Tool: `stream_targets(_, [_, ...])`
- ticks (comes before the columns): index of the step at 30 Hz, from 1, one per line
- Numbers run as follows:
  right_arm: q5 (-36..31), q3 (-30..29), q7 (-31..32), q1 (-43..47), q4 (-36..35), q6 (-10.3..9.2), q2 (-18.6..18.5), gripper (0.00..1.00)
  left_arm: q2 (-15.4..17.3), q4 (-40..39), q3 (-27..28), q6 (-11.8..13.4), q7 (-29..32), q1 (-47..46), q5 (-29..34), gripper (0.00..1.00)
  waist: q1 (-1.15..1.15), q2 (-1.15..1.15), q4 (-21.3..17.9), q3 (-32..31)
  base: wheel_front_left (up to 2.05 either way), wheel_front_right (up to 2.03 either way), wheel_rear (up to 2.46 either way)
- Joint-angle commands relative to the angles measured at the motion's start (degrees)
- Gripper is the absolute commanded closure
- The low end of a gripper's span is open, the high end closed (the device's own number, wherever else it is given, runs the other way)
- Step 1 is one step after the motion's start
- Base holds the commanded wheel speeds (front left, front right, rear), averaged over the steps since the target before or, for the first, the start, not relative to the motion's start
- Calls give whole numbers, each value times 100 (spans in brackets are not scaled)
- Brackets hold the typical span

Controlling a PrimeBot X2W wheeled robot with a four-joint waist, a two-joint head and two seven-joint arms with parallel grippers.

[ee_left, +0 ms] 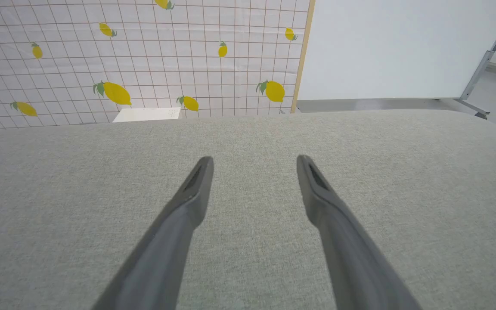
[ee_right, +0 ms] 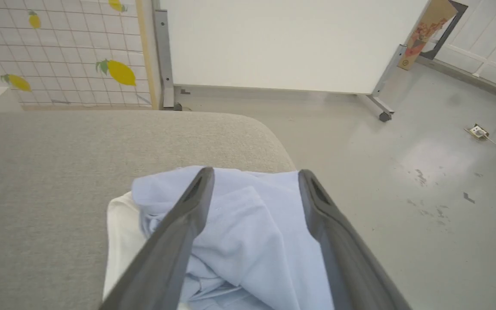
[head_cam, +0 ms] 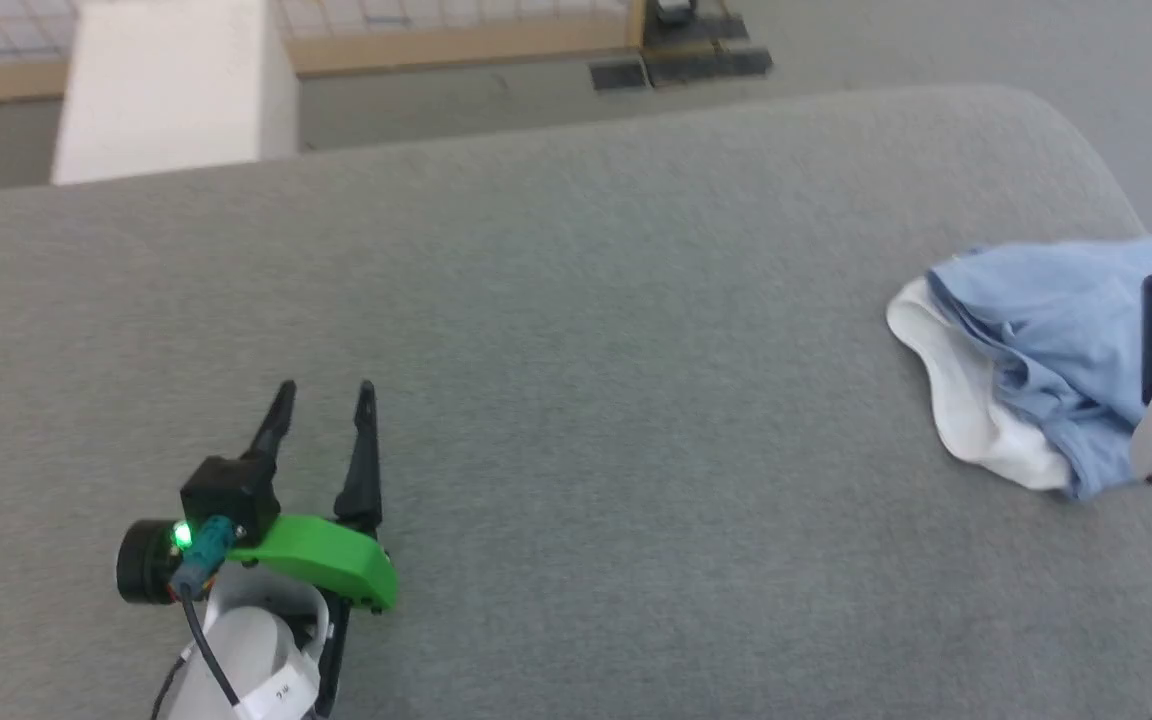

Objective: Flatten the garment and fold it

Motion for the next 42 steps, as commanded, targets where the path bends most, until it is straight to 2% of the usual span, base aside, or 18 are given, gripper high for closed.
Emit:
stream_targets(1, [240,114,-132,255,-275,-9,35,0,-19,42,-13,-22,-30,78,-72,0,0,34,562,-561,0,0,0])
stream_targets(6, [798,463,-428,1064,-1258,-9,204,0,-94,152,-72,-95,-52,190,-172,0,0,34,845,-752,0,0,0])
stream_targets(15, [829,861,-887,2082,-2336,-9,809,0,-167,242,-116,-111,-69,308,-208,0,0,34,1184,-897,0,0,0])
stream_targets(26, [677,1197,-1123,2684,-2363,-9,1184,0,-268,238,-123,-108,-71,454,-238,0,0,34,1338,-955,0,0,0])
stream_targets(34, [963,1184,-1130,2755,-2304,-9,1214,0,-320,237,-80,-113,-72,511,-287,0,0,34,1329,-923,0,0,0])
stream_targets(42, [969,1228,-1117,2696,-2293,-9,1216,0,-351,248,-64,-119,-72,499,-261,0,0,34,1356,-860,0,0,0])
